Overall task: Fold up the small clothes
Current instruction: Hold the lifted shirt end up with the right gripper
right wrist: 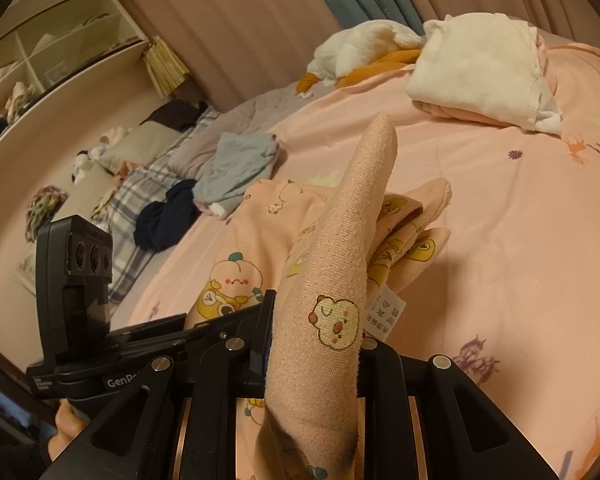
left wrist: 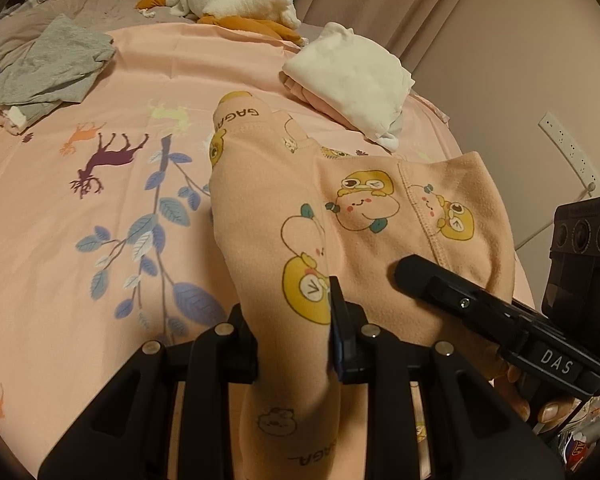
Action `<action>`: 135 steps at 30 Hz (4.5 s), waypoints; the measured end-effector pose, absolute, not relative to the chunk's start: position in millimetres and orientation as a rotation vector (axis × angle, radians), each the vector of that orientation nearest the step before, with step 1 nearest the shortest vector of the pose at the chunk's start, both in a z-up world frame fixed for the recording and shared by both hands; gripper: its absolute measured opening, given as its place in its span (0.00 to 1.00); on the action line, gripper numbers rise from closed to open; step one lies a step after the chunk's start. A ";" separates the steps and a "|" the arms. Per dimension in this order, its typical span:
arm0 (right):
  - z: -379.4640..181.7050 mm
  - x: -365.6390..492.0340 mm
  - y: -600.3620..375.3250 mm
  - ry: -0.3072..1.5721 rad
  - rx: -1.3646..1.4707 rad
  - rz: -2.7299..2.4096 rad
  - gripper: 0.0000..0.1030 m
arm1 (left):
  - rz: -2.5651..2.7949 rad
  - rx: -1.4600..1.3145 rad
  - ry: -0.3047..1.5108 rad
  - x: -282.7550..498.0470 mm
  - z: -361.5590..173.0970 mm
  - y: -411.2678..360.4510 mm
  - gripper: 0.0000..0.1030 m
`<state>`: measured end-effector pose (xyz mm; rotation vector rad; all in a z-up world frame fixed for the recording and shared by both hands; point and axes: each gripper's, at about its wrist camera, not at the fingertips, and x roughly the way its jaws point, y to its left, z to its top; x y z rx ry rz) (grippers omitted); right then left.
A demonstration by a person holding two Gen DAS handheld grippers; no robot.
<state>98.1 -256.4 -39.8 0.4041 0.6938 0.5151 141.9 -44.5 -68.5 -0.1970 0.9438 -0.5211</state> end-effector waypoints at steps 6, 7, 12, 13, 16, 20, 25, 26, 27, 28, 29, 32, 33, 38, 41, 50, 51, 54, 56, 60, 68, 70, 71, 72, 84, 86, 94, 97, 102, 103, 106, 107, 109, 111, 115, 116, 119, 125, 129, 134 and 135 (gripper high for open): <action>-31.4 93.7 -243.7 0.681 0.388 0.545 0.23 | -0.504 -0.201 0.919 128.5 -60.4 -29.9 0.25; -30.3 92.9 -242.1 0.679 0.385 0.549 0.23 | -0.500 -0.203 0.914 126.5 -58.4 -27.1 0.25; -24.6 91.7 -233.1 0.668 0.370 0.569 0.23 | -0.487 -0.205 0.895 119.9 -52.1 -16.9 0.25; -23.9 91.3 -231.8 0.667 0.369 0.573 0.23 | -0.485 -0.207 0.893 119.3 -51.0 -15.6 0.26; -20.9 91.4 -227.2 0.664 0.359 0.585 0.23 | -0.479 -0.214 0.884 117.5 -47.8 -8.5 0.26; -17.1 92.8 -219.9 0.660 0.341 0.598 0.23 | -0.470 -0.217 0.871 116.8 -44.3 -0.8 0.26; -13.5 96.6 -211.2 0.657 0.326 0.615 0.23 | -0.454 -0.223 0.857 118.0 -40.7 10.0 0.25; -13.6 97.1 -210.2 0.656 0.323 0.618 0.23 | -0.452 -0.224 0.855 119.1 -40.3 11.9 0.25; -13.1 99.2 -207.8 0.655 0.318 0.621 0.23 | -0.449 -0.227 0.853 119.6 -39.9 14.3 0.26; -12.8 99.8 -206.4 0.654 0.314 0.624 0.23 | -0.446 -0.229 0.851 120.6 -39.4 16.8 0.26; -12.1 101.2 -204.5 0.654 0.311 0.628 0.23 | -0.443 -0.230 0.849 121.6 -39.2 19.2 0.26; -11.2 105.5 -199.3 0.655 0.303 0.638 0.23 | -0.434 -0.233 0.845 124.4 -38.8 25.6 0.26; -11.2 107.3 -197.7 0.656 0.300 0.642 0.23 | -0.430 -0.234 0.844 126.0 -38.7 27.4 0.26; -10.4 114.9 -189.4 0.658 0.290 0.657 0.23 | -0.413 -0.233 0.840 134.0 -38.7 36.0 0.26; -10.8 118.8 -185.3 0.660 0.288 0.665 0.23 | -0.403 -0.230 0.837 136.8 -38.9 39.8 0.26; -14.6 132.5 -177.9 0.676 0.293 0.685 0.23 | -0.380 -0.224 0.844 150.8 -44.2 49.1 0.26; -15.1 134.1 -176.7 0.678 0.293 0.686 0.23 | -0.378 -0.225 0.846 152.7 -45.4 50.0 0.26; -16.9 137.1 -174.3 0.685 0.290 0.688 0.23 | -0.374 -0.227 0.852 157.9 -48.3 51.8 0.26; -18.1 139.3 -172.6 0.690 0.292 0.690 0.23 | -0.371 -0.225 0.856 160.6 -50.2 52.1 0.26; -20.6 142.0 -170.0 0.699 0.301 0.690 0.23 | -0.365 -0.223 0.864 166.4 -54.5 53.1 0.26; -25.7 149.7 -163.2 0.723 0.306 0.684 0.23 | -0.350 -0.222 0.884 176.8 -64.6 53.5 0.26; -27.1 152.1 -162.5 0.728 0.309 0.684 0.23 | -0.348 -0.222 0.889 179.5 -67.1 54.0 0.26; -27.9 152.9 -162.2 0.731 0.310 0.683 0.23 | -0.347 -0.222 0.891 180.9 -68.0 53.5 0.26; -28.6 153.9 -161.6 0.734 0.311 0.682 0.23 | -0.346 -0.222 0.894 182.3 -69.3 53.7 0.26; -37.4 166.0 -155.7 0.765 0.326 0.669 0.23 | -0.337 -0.223 0.924 197.6 -83.7 50.3 0.26; -39.8 167.5 -154.7 0.768 0.329 0.666 0.23 | -0.335 -0.221 0.928 200.1 -85.6 49.2 0.26; -46.5 174.9 -153.9 0.785 0.341 0.659 0.23 | -0.331 -0.213 0.946 208.7 -94.1 47.7 0.26; -49.9 177.1 -154.0 0.792 0.343 0.657 0.23 | -0.330 -0.210 0.952 211.3 -97.3 47.4 0.26; -54.3 182.3 -152.9 0.806 0.349 0.655 0.23 | -0.326 -0.210 0.965 216.1 -103.4 47.5 0.26; -55.6 183.1 -153.4 0.808 0.349 0.655 0.23 | -0.325 -0.209 0.968 216.9 -104.5 47.1 0.26; -59.1 185.4 -153.4 0.817 0.353 0.653 0.23 | -0.322 -0.207 0.976 219.5 -107.7 46.6 0.26; -60.2 186.3 -153.4 0.820 0.354 0.653 0.23 | -0.321 -0.207 0.978 219.9 -108.5 46.2 0.26; -62.2 187.3 -154.0 0.824 0.355 0.653 0.23 | -0.319 -0.207 0.983 221.2 -110.6 46.2 0.26; -63.5 188.7 -154.3 0.828 0.355 0.652 0.23 | -0.318 -0.207 0.986 222.0 -112.3 46.1 0.26; -66.4 190.0 -154.8 0.836 0.356 0.649 0.23 | -0.315 -0.207 0.994 223.0 -115.1 44.6 0.26; -67.1 190.4 -155.3 0.838 0.356 0.649 0.23 | -0.314 -0.207 0.995 223.6 -115.9 43.8 0.26; -68.8 192.2 -154.6 0.844 0.359 0.647 0.23 | -0.313 -0.206 1.001 225.0 -118.1 43.3 0.26; -72.0 194.7 -154.1 0.855 0.362 0.644 0.23 | -0.310 -0.204 1.012 227.6 -121.6 41.6 0.26; -75.5 197.4 -156.1 0.863 0.366 0.643 0.23 | -0.308 -0.204 1.018 228.9 -123.6 40.8 0.26; -79.4 201.8 -155.1 0.877 0.370 0.639 0.23 | -0.304 -0.202 1.027 231.2 -127.2 40.7 0.26; -80.4 201.7 -155.1 0.880 0.371 0.638 0.23 | -0.303 -0.202 1.029 232.1 -128.1 40.9 0.26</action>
